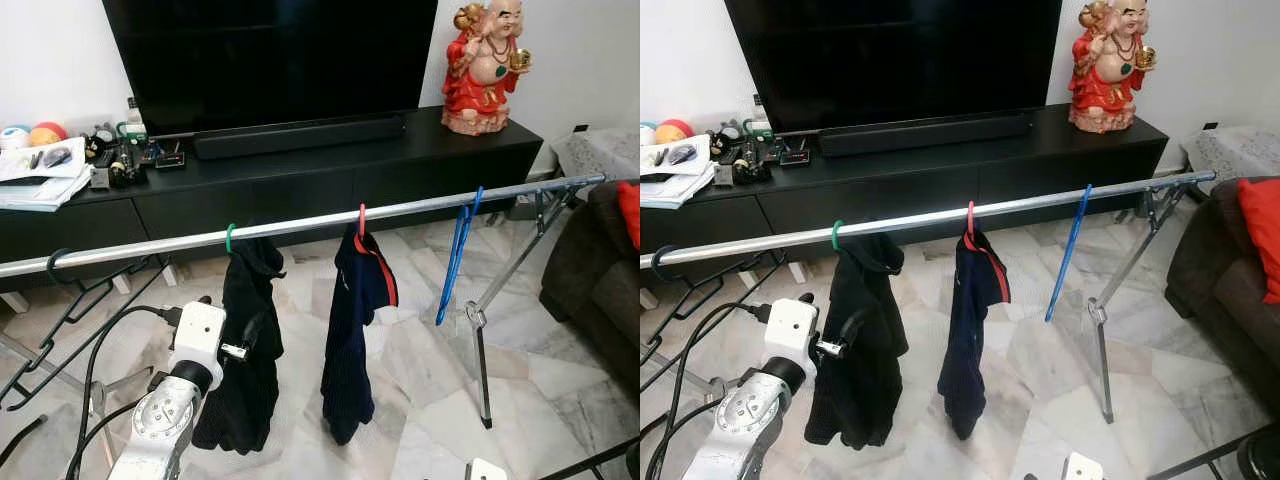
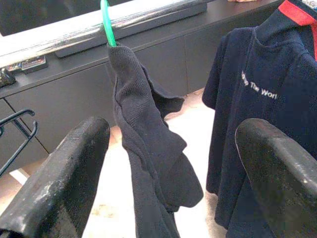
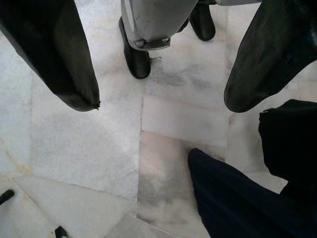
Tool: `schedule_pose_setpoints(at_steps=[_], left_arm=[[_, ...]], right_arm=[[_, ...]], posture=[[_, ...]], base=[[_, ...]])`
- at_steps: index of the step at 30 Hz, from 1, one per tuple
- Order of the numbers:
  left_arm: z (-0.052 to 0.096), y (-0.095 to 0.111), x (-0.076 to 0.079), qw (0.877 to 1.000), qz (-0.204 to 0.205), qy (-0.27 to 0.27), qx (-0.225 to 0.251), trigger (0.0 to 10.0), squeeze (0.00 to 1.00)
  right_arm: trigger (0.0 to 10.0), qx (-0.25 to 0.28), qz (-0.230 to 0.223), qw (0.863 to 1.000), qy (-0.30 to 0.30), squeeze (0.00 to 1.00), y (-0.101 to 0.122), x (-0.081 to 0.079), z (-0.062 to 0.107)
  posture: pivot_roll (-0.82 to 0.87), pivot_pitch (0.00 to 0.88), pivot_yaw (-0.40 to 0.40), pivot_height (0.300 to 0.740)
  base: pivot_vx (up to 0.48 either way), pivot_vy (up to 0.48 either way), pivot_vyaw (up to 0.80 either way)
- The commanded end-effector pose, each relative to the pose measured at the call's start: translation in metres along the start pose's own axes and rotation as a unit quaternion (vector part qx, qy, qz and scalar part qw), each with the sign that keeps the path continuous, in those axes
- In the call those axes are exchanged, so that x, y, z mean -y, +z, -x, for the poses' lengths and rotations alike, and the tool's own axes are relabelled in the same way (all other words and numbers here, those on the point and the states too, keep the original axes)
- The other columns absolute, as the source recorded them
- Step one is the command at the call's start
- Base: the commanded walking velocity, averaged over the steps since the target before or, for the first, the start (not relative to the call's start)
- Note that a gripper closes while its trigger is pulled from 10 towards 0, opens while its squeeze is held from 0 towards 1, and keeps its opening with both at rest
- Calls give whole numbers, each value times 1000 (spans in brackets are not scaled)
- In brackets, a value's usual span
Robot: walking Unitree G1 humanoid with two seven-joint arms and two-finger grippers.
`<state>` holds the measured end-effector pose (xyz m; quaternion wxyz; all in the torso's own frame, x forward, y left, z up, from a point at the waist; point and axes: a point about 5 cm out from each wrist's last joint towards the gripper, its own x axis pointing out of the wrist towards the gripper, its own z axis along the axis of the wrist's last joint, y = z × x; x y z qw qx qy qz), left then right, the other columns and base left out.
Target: Hang hanger
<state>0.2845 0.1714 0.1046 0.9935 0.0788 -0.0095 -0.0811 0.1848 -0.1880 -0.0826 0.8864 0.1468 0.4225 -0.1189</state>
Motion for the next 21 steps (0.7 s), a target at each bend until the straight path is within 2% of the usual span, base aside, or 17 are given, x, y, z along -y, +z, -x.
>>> schedule_pose_setpoints(at_steps=[1,18,21], left_arm=[[-1,0,-1,1000,1,0,-6,10000,0],[-2,1,-1,1000,4,1,-2,10000,0],[-1,2,-1,1000,10,-4,1,10000,0]], right_arm=[[10000,-2,-5,1000,-2,0,-2,1,0],[10000,-1,-5,1000,-2,0,-1,1,0],[10000,-1,-5,1000,-3,0,-1,1,0]], posture=[[64,39,24,740],[61,37,24,740],[63,42,21,740]], base=[[240,0,0],[284,0,0],[0,0,0]])
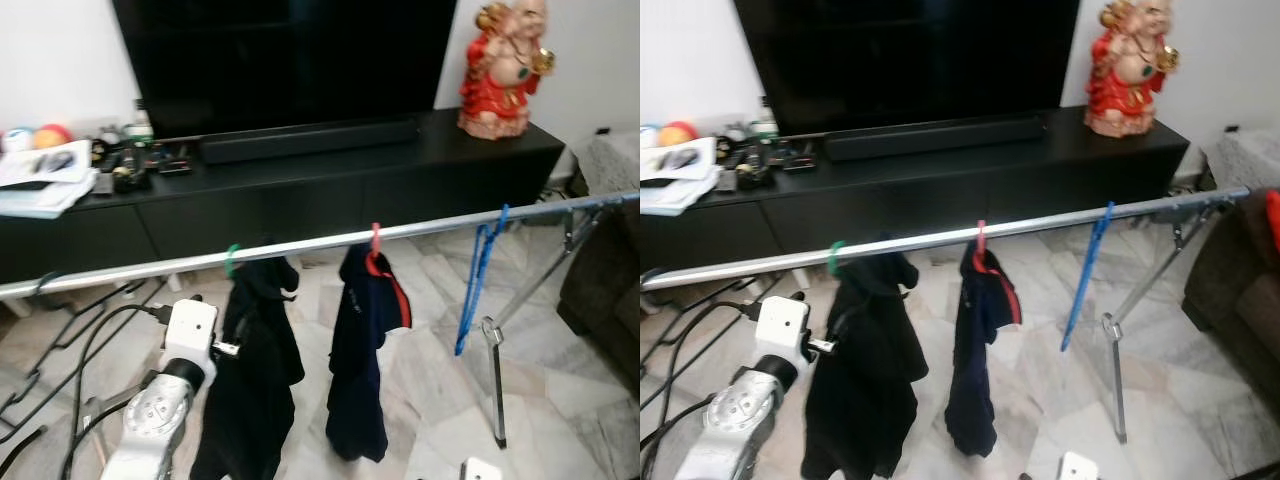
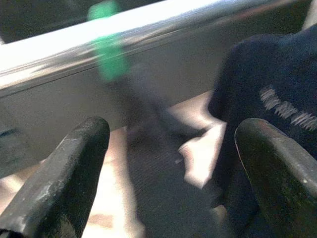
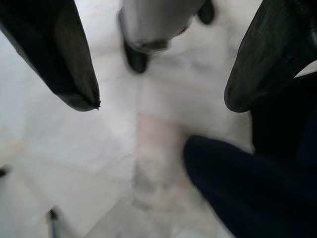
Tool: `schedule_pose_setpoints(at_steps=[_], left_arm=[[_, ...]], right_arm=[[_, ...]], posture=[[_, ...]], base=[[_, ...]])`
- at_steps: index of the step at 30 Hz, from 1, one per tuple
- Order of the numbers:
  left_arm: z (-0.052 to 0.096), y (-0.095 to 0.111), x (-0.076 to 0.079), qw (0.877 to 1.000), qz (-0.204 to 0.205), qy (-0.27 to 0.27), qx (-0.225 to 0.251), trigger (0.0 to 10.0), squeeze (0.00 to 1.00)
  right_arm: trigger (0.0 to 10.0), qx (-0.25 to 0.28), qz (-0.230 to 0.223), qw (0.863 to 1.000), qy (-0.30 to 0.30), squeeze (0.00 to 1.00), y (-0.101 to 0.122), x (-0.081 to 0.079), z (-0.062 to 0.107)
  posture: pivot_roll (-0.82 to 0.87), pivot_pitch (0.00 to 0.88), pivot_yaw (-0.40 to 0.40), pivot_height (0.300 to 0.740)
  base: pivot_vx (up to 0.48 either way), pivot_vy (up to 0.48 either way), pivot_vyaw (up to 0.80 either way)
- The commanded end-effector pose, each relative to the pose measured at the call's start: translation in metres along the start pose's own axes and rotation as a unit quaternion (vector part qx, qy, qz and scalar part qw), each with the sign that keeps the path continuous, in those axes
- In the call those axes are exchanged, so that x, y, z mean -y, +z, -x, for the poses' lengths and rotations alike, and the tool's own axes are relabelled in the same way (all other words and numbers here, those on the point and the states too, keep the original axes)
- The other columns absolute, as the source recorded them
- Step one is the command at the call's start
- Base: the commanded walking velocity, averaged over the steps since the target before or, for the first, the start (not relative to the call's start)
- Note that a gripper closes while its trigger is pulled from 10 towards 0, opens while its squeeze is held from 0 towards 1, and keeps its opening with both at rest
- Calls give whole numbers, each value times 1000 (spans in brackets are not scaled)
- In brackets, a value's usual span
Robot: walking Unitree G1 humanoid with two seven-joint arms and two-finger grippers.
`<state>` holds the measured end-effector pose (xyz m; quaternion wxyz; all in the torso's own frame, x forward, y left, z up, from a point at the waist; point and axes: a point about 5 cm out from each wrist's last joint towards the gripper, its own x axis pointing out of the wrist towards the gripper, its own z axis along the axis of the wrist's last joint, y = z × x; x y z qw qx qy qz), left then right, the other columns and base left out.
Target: Hang hanger
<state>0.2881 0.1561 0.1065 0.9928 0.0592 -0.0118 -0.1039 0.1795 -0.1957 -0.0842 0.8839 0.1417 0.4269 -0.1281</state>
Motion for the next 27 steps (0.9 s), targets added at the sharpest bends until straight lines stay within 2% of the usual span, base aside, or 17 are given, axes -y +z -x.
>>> schedule_pose_setpoints(at_steps=[1,9,13,17,21,24,25,27], left_arm=[[6,-2,-14,1000,-8,15,-4,10000,0],[7,-5,-17,999,-25,6,-23,10000,0],[1,-1,-17,999,-29,-32,-29,10000,0],[-5,0,-21,997,-44,-46,-38,10000,0],[-16,2,-27,994,-68,-66,-47,10000,0],[-28,1,-31,989,-103,-80,-71,10000,0],[-35,1,-32,985,-119,-90,-81,10000,0],[-47,6,-33,985,-125,-88,-78,10000,0]], right_arm=[[10000,1,-5,1000,9,0,1,-8,-1],[10000,1,-5,1000,9,0,0,-8,-1],[10000,2,-5,1000,9,0,1,-9,-1],[10000,3,-5,1000,9,0,1,-9,-1],[10000,3,-6,1000,10,0,1,-10,-1],[10000,3,-6,1000,11,0,1,-11,-1],[10000,3,-6,1000,11,0,2,-11,-1],[10000,3,-6,1000,11,0,2,-11,-1]], posture=[[63,43,21,740],[65,46,21,740],[66,48,22,740],[67,49,22,740],[66,50,22,740],[64,51,22,740],[61,50,22,740],[61,51,20,740]], base=[[0,0,0],[0,0,0],[0,0,0],[0,0,0],[0,0,0],[0,0,0],[0,0,0],[0,0,0]])
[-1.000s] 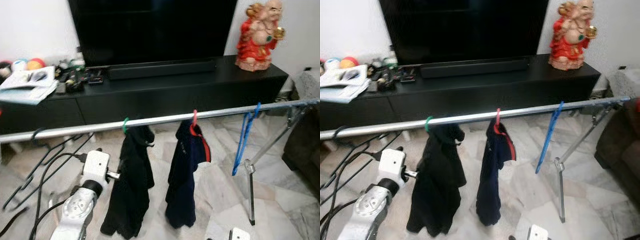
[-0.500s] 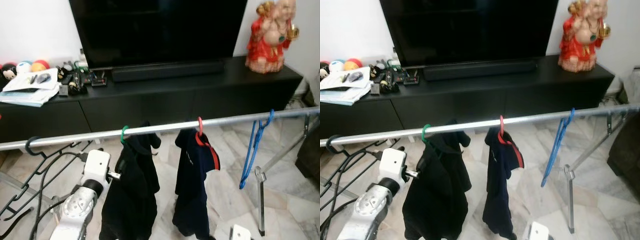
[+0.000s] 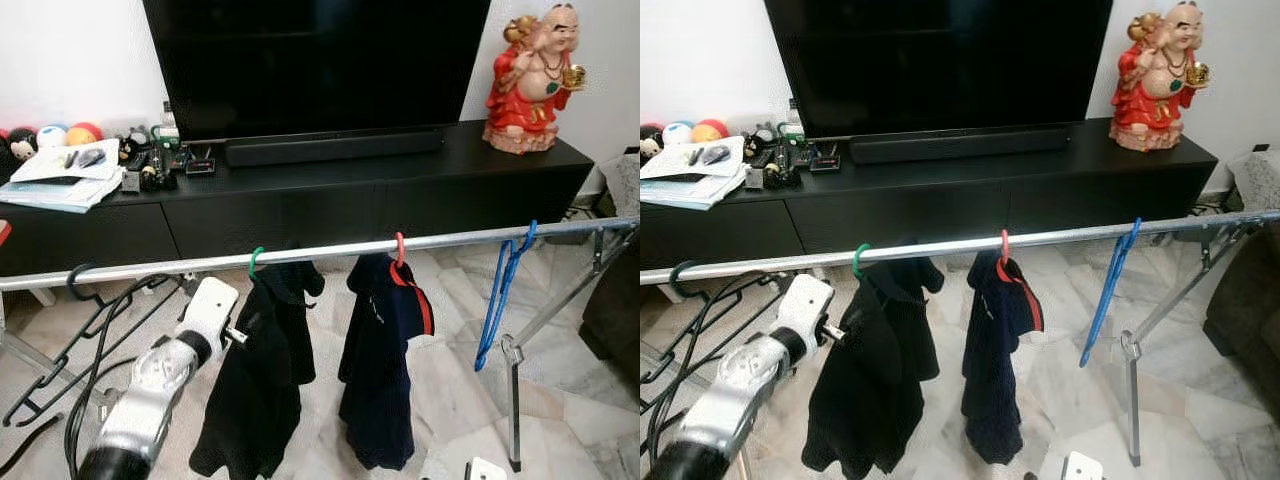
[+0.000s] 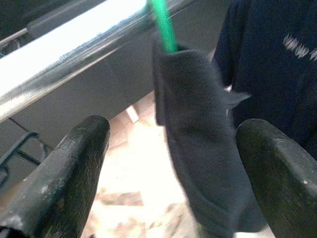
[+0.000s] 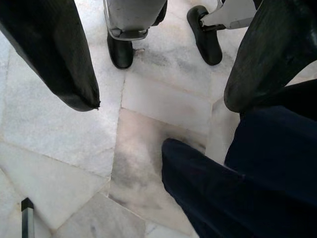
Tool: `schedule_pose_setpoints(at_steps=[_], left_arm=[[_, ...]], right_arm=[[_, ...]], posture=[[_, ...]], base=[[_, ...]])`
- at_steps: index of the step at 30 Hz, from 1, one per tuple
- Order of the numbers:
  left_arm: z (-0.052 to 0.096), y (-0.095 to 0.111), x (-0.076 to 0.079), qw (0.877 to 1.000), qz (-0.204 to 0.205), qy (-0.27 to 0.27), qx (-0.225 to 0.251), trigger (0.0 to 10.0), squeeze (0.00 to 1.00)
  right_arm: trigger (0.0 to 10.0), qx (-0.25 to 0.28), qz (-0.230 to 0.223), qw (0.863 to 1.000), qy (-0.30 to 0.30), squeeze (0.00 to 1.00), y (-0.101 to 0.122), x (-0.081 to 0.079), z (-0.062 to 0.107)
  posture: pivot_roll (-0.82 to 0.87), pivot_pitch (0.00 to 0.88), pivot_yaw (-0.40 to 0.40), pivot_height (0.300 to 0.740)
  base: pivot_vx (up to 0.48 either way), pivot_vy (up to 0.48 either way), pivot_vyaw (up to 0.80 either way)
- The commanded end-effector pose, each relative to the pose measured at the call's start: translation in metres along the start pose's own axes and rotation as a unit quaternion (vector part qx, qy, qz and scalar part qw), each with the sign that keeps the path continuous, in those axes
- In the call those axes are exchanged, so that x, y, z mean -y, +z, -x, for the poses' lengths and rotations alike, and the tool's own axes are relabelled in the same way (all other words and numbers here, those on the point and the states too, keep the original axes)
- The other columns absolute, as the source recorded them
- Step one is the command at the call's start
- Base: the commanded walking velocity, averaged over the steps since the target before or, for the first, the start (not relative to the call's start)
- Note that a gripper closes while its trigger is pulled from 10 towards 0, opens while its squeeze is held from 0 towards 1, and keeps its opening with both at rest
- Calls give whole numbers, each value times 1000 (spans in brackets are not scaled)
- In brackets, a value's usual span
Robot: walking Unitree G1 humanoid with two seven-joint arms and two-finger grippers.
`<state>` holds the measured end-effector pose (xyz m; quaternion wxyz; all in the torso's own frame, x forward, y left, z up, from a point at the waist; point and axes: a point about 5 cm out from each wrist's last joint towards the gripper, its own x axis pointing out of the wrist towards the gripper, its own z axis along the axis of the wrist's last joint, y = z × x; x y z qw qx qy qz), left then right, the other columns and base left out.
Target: Hang hanger
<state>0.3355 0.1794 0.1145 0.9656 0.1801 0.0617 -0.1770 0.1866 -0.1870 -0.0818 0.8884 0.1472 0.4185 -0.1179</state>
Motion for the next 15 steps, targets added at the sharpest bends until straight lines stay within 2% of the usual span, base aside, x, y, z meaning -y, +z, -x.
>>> schedule_pose_setpoints(at_steps=[1,2,4,7,15], left_arm=[[-6,4,-2,1000,-10,-6,3,10000,0],[-6,4,-2,1000,-10,-6,3,10000,0],[-19,12,-1,1000,-13,-11,8,10000,0],[-28,16,1,999,-27,-20,6,10000,0],[-39,21,12,998,-31,-56,4,10000,0]], right_arm=[[10000,-4,-5,1000,-2,0,-1,0,0],[10000,-4,-5,1000,-2,0,-1,0,0],[10000,-3,-5,1000,-2,0,-1,0,0],[10000,-2,-6,1000,-3,0,0,0,0],[10000,0,-7,1000,-4,0,1,1,0]], posture=[[61,51,20,740],[61,51,20,740],[60,49,18,740],[54,48,16,740],[47,47,15,740]], base=[[0,0,0],[0,0,0],[0,0,0],[0,0,0],[0,0,0]])
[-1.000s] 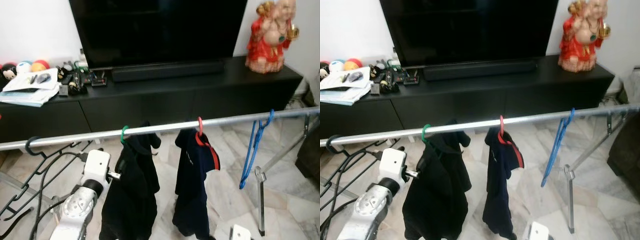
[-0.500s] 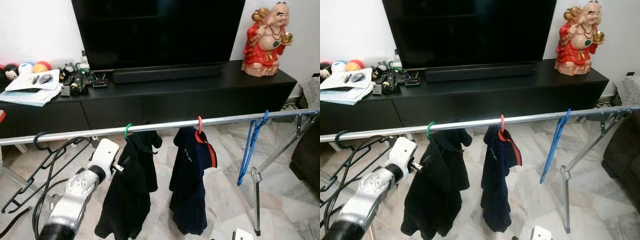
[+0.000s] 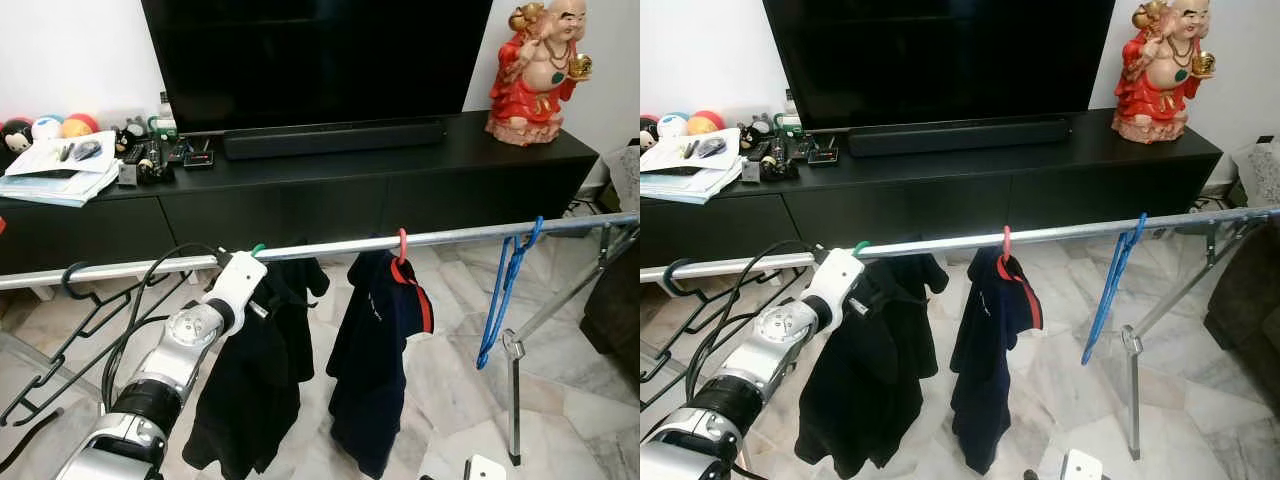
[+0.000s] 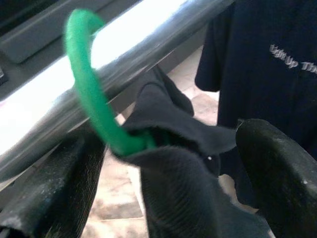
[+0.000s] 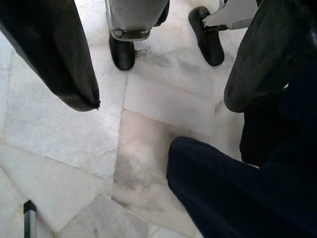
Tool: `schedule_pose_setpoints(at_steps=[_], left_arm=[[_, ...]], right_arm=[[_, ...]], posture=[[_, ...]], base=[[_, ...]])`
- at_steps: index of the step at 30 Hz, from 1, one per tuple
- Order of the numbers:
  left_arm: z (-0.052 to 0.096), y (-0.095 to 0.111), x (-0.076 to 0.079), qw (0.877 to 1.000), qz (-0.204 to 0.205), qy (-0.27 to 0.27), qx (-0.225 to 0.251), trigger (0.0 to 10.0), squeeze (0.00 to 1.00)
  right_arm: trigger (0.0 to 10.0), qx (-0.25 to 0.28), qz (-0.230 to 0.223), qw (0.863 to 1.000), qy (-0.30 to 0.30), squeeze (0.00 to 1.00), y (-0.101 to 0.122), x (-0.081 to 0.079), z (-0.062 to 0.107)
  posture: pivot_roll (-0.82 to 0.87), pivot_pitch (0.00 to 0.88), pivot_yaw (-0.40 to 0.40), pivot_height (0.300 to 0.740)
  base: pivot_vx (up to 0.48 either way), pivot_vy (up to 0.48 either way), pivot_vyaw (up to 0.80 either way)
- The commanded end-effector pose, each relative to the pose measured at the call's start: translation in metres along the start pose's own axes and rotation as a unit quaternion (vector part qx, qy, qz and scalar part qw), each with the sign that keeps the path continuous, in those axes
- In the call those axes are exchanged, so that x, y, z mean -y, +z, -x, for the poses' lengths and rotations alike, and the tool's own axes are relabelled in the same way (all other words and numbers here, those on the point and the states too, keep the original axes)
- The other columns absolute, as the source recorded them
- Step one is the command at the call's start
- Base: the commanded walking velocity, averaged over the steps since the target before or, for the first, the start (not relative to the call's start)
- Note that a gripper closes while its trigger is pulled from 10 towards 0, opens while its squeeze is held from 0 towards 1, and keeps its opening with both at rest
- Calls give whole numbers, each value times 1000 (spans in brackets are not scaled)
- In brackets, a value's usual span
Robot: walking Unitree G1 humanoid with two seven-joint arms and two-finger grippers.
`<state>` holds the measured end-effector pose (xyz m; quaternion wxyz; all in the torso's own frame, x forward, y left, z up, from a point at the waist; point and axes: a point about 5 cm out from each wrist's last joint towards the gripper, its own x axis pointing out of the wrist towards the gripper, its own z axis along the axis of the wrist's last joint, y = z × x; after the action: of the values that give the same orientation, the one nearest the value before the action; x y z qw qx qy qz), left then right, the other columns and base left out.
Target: Hang hanger
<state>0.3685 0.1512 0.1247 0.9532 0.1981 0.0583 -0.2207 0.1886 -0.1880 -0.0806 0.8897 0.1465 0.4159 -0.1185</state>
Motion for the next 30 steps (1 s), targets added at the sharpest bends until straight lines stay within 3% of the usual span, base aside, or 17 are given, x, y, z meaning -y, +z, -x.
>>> schedule_pose_setpoints(at_steps=[1,11,12,13,14,30], left_arm=[[-3,-2,6,999,-13,-32,-7,10000,0],[-2,-12,13,998,-16,-60,-26,10000,0],[-2,-12,12,998,-13,-56,-27,7059,0],[-1,-14,11,999,1,-48,-24,2392,0],[-1,-14,10,999,12,-43,-22,0,0],[1,-19,17,998,22,-53,-17,0,0]], right_arm=[[10000,-3,-6,1000,-3,0,-1,1,0],[10000,-4,-2,1000,-1,0,-1,0,0],[10000,-4,-2,1000,-1,0,-1,0,0],[10000,-4,-2,1000,-1,0,-1,0,0],[10000,-4,-2,1000,-1,0,-1,0,0],[10000,-9,2,1000,0,0,-3,0,0]], posture=[[47,47,15,740],[50,38,12,740],[50,38,12,740],[50,38,12,740],[50,38,12,740],[54,48,2,740]], base=[[0,0,0],[0,0,0],[0,0,0],[0,0,0],[0,0,0],[0,0,0]])
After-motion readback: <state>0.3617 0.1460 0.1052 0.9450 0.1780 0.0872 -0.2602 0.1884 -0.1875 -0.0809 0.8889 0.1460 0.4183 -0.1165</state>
